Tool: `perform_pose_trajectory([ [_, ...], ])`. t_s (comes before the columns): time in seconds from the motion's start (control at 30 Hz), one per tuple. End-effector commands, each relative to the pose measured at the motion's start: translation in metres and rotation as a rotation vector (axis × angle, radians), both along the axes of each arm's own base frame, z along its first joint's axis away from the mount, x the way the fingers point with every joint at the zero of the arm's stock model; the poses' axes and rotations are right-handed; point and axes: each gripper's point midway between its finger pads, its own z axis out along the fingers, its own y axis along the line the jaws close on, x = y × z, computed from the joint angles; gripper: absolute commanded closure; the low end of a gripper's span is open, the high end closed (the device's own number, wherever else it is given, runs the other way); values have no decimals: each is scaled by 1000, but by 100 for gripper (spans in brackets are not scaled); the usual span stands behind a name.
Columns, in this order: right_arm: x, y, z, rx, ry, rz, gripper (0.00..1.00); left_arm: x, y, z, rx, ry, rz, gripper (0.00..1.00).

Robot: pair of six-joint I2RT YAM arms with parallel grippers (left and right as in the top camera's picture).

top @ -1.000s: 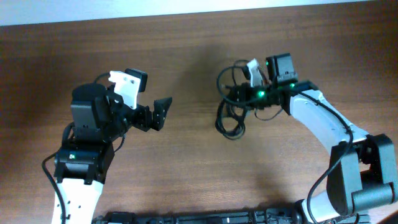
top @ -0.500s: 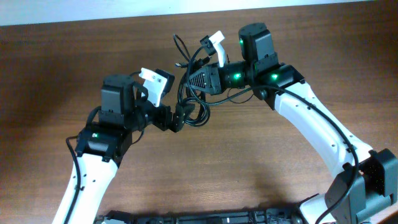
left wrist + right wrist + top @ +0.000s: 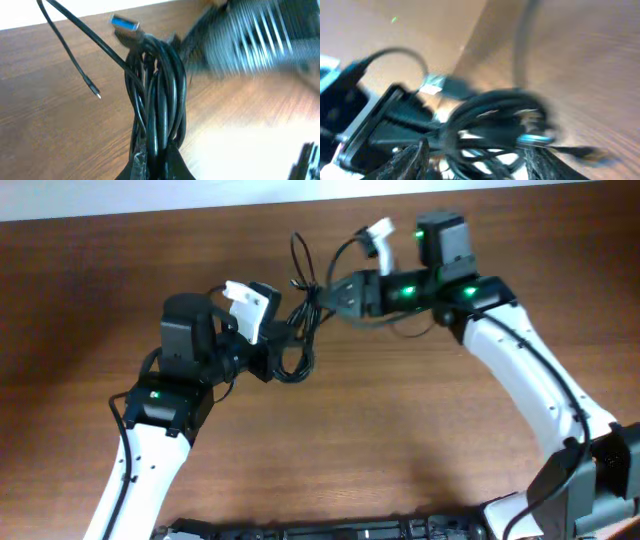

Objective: Untangle cables

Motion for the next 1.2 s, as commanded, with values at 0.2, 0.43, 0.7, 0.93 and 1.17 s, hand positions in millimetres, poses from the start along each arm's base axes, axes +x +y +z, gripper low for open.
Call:
perform_pose_trajectory([
  [0.2, -18, -64, 4, -304, -197, -111, 36, -10, 16, 23, 357, -432, -188, 100],
  [0.43, -98, -32, 64, -469, -1129, 393, 42, -61, -34, 64, 115, -692, -587, 100],
  [0.7, -101, -36, 56, -516, -1116, 413, 76, -65, -37, 71, 85, -727, -614, 100],
  [0.93, -113, -42, 42, -533, -1025, 446, 94, -42, -35, 103, -6, -698, -446, 100],
  [1.17, -131, -51, 23, -558, -895, 490, 96, -2, -13, 126, -107, -569, -106, 100],
])
